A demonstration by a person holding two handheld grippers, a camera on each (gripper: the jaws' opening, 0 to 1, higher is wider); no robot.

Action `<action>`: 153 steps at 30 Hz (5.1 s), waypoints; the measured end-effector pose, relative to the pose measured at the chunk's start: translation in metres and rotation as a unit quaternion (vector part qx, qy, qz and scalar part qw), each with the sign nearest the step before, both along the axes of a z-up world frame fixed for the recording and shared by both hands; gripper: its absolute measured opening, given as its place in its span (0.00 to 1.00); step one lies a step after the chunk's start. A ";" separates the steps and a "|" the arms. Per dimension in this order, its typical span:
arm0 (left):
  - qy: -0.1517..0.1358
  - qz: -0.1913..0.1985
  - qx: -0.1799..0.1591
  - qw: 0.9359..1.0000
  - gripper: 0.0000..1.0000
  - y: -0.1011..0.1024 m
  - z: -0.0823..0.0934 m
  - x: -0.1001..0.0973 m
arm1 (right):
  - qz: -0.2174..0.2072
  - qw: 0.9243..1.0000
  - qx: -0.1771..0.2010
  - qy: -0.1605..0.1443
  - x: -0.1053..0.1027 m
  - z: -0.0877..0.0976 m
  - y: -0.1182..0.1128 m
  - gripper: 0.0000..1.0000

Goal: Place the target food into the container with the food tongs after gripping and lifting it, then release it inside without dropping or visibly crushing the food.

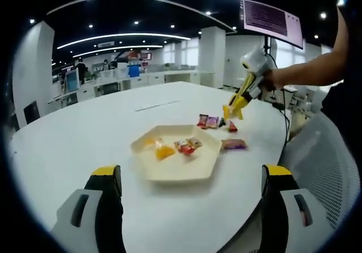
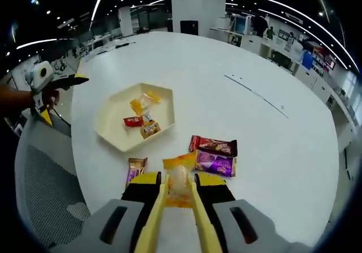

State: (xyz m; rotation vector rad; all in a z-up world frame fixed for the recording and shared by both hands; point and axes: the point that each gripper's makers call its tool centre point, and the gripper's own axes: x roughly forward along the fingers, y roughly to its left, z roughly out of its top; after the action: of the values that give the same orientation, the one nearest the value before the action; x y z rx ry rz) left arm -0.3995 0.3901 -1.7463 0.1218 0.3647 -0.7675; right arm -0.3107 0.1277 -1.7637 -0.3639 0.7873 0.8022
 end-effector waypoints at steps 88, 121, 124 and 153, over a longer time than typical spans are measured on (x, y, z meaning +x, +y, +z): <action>-0.013 0.012 0.002 1.000 0.99 0.004 0.004 0.003 | 0.140 0.990 0.024 -0.024 0.022 0.057 0.216 0.24; -0.014 0.014 -0.001 1.000 0.99 0.004 0.005 0.004 | 0.187 0.981 0.024 -0.045 0.012 0.064 0.229 0.28; -0.014 0.013 0.000 1.000 0.99 0.005 0.004 0.004 | 0.182 0.982 0.028 -0.045 0.015 0.066 0.226 0.28; -0.013 0.009 -0.003 1.000 0.99 0.003 0.004 0.003 | 0.090 0.989 0.073 -0.096 0.018 0.101 0.103 0.27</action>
State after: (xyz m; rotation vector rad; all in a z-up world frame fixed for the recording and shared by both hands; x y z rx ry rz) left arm -0.3964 0.3930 -1.7419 0.1229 0.3389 -0.7489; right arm -0.2924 0.2310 -1.6630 -0.3788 0.5169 0.9732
